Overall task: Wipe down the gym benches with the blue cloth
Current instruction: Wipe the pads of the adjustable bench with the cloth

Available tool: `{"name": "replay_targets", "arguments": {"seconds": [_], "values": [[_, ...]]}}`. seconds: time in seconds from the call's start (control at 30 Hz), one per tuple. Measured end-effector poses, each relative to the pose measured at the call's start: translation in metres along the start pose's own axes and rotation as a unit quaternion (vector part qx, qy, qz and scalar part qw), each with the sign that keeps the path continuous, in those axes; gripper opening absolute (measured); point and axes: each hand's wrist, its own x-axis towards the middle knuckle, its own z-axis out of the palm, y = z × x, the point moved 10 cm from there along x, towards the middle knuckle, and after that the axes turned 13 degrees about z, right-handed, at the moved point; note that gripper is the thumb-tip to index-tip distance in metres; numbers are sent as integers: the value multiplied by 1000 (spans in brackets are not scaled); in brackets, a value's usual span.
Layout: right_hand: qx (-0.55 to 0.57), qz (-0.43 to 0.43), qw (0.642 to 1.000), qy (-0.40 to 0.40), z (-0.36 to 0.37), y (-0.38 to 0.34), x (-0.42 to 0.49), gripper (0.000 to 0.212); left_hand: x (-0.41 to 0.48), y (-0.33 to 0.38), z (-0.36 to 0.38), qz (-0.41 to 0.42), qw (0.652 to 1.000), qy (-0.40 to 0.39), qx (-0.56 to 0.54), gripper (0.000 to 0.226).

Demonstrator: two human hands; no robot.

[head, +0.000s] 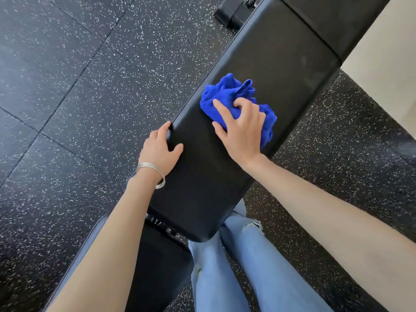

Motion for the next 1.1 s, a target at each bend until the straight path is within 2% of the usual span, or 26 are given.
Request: {"name": "replay_targets", "arguments": {"seconds": [0.1, 0.2, 0.27, 0.3, 0.4, 0.47, 0.53, 0.6, 0.73, 0.9, 0.97, 1.1], "values": [[-5, -108, 994, 5, -2, -16, 4, 35, 0, 1, 0, 10, 1000, -12, -1, 68], [-39, -140, 989, 30, -5, -4, 31, 38, 0, 1, 0, 20, 999, -26, 14, 71], [-66, -114, 990, 49, -8, 14, 55, 43, 2, 1, 0, 21, 999, -32, 16, 71], [-66, -74, 994, 39, -10, 27, 69, 44, 2, 1, 0, 22, 999, -33, 17, 71], [-27, 53, 994, -95, 6, 55, 92, 44, 1, 3, 2, 27, 999, -33, 24, 72], [-27, 26, 989, -141, 13, 46, 82, 56, 1, 4, 2, 30, 999, -31, 25, 73], [-64, -29, 989, -129, 13, 34, 66, 68, 1, 4, 3, 33, 999, -30, 25, 74], [-91, -32, 990, -103, 15, 34, 61, 62, 1, 3, 3, 34, 999, -30, 26, 75], [-115, 13, 989, -97, 22, 30, 90, 58, 2, 2, 4, 45, 998, -32, 29, 76], [-96, 118, 982, -109, 29, 7, 122, 51, 2, 5, 3, 45, 999, -13, 13, 74], [-102, 80, 986, -109, 33, -17, 113, 45, 2, 5, 3, 43, 999, -15, 10, 75], [-90, -68, 992, -47, 29, -60, 58, 38, 1, -3, 2, 25, 999, -28, 7, 76]]}}
